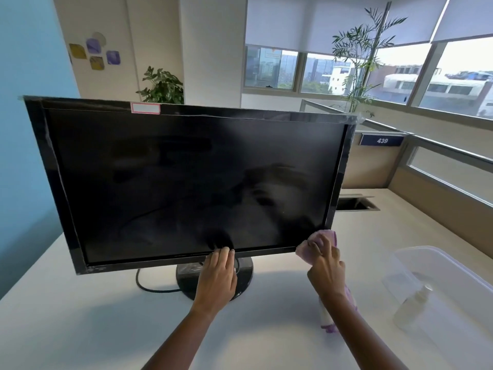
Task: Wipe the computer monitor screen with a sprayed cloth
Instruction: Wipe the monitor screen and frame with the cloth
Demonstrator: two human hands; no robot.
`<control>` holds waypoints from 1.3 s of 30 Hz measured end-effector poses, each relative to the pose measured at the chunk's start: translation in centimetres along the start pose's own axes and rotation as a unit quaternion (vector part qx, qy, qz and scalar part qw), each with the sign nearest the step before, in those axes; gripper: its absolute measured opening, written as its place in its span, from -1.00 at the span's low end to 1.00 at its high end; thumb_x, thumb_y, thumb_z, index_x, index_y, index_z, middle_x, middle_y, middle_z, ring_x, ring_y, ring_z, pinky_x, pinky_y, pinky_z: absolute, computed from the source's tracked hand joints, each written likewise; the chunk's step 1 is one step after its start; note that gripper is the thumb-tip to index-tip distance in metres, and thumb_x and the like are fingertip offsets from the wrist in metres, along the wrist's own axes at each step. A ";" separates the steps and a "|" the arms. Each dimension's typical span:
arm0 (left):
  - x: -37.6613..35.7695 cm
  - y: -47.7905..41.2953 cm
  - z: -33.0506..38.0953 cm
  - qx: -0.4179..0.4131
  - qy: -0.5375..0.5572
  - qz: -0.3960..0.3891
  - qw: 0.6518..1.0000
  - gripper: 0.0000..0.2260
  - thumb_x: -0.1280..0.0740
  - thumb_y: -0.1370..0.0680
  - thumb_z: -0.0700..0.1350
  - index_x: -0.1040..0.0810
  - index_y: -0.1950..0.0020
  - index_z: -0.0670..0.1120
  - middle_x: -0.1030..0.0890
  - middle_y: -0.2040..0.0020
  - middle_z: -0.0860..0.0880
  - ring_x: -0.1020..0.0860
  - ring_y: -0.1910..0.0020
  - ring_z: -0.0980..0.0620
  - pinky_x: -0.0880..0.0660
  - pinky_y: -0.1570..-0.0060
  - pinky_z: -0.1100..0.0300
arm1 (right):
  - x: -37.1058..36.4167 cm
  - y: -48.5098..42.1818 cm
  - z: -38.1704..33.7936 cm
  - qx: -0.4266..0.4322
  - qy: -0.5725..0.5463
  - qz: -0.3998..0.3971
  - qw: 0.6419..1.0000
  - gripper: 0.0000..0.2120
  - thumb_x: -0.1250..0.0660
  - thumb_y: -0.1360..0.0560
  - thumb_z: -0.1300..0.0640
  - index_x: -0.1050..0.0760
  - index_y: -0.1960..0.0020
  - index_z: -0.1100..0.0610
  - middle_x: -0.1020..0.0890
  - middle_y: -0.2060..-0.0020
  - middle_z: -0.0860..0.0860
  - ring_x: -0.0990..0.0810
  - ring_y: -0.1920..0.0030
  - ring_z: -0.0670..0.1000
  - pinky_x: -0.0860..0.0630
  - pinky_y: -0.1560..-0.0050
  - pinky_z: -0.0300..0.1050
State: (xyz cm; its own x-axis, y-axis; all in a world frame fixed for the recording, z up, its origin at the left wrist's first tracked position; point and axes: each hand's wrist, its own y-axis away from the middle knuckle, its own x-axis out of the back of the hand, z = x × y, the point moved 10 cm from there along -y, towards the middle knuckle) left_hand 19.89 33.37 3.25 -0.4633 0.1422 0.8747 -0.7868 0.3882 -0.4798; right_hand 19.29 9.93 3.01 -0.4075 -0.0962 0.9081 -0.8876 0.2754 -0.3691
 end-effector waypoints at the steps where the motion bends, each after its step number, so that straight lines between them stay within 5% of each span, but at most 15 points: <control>1: 0.0 -0.1 0.3 -0.001 -0.007 0.007 1.000 -0.67 -0.45 -0.31 -0.09 -0.65 -0.02 -0.19 -0.69 0.05 -0.09 -0.66 0.08 -0.05 -0.63 0.10 0.12 | 0.2 0.0 0.4 -0.015 -0.034 0.005 0.999 -0.45 -0.26 -0.40 0.37 -0.31 -0.36 0.11 -0.23 -0.41 0.12 -0.34 -0.25 0.23 -0.51 -0.03 0.02; 6: 1.2 -2.0 2.2 -0.023 -0.013 0.031 0.999 -0.70 -0.37 -0.38 -0.07 -0.63 -0.06 -0.14 -0.67 0.02 -0.07 -0.64 0.05 -0.04 -0.61 0.03 0.12 | 3.9 -0.4 2.2 -0.049 -0.244 0.084 0.965 -0.52 -0.26 -0.39 0.48 -0.42 -0.25 0.16 -0.27 -0.33 0.21 -0.36 -0.23 0.26 -0.53 -0.09 0.11; 14: 11.1 -10.2 4.4 -0.043 0.035 0.167 0.984 -0.61 -0.35 -0.42 -0.17 -0.50 -0.25 -0.17 -0.57 -0.22 -0.17 -0.51 -0.26 -0.15 -0.46 -0.23 -0.07 | 15.5 -6.0 0.8 0.015 -0.284 0.265 0.921 -0.44 -0.28 -0.39 0.42 -0.32 -0.37 0.22 -0.22 -0.37 0.26 -0.22 -0.40 0.23 -0.33 -0.35 0.12; 18: 16.9 -14.3 4.8 -0.054 0.004 0.235 0.971 -0.56 -0.23 -0.47 -0.14 -0.39 -0.35 -0.17 -0.45 -0.35 -0.20 -0.38 -0.37 -0.19 -0.32 -0.34 -0.12 | 19.7 -9.0 -1.9 0.064 -0.254 0.319 0.911 -0.41 -0.30 -0.40 0.36 -0.28 -0.41 0.21 -0.23 -0.37 0.28 -0.28 -0.36 0.24 -0.33 -0.31 0.01; 22: 19.6 -17.9 3.9 -0.031 -0.012 0.239 0.970 -0.50 -0.14 -0.53 -0.06 -0.20 -0.45 -0.18 -0.27 -0.47 -0.21 -0.20 -0.46 -0.21 -0.11 -0.43 -0.12 | 20.4 -11.7 -3.8 0.081 -0.183 0.321 0.926 -0.43 -0.29 -0.46 0.20 -0.23 -0.44 0.16 -0.23 -0.42 0.23 -0.27 -0.36 0.25 -0.30 -0.33 0.11; 27: 18.6 -20.3 2.2 -0.006 -0.001 0.196 0.981 -0.45 -0.01 -0.59 0.05 0.05 -0.50 -0.15 -0.03 -0.54 -0.15 0.05 -0.53 -0.14 0.18 -0.47 -0.07 | 15.0 -12.6 -2.7 0.040 -0.123 0.259 0.957 -0.42 -0.16 -0.57 -0.01 -0.02 -0.50 0.06 -0.07 -0.52 0.10 0.00 -0.50 0.23 -0.09 -0.44 0.24; 31: 18.3 -20.3 1.9 -0.013 0.001 0.199 0.980 -0.46 0.01 -0.58 0.07 -0.04 -0.49 -0.16 -0.17 -0.51 -0.17 -0.05 -0.52 -0.15 0.14 -0.47 -0.07 | 10.8 -10.2 -1.6 0.036 -0.172 0.254 0.951 -0.41 -0.05 -0.57 -0.05 0.15 -0.47 0.09 0.05 -0.48 0.07 0.10 -0.49 0.19 0.00 -0.48 0.21; 39: 18.9 -20.2 2.4 -0.012 0.032 0.212 0.977 -0.51 -0.03 -0.58 0.02 -0.22 -0.43 -0.23 -0.36 -0.41 -0.23 -0.25 -0.45 -0.19 -0.03 -0.47 -0.10 | 0.6 -4.6 -0.6 -0.133 -0.229 0.176 0.948 -0.39 0.19 -0.52 -0.16 0.26 -0.46 0.08 0.20 -0.49 0.08 0.20 -0.51 0.13 0.13 -0.52 0.07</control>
State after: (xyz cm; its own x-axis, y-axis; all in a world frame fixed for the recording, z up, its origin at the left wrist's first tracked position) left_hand 26.08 26.04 29.35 -0.7184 0.3502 0.6010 -0.5204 0.3027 -0.7985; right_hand 23.29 9.14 5.37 -0.7729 -0.3412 0.5350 -0.6185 0.5934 -0.5151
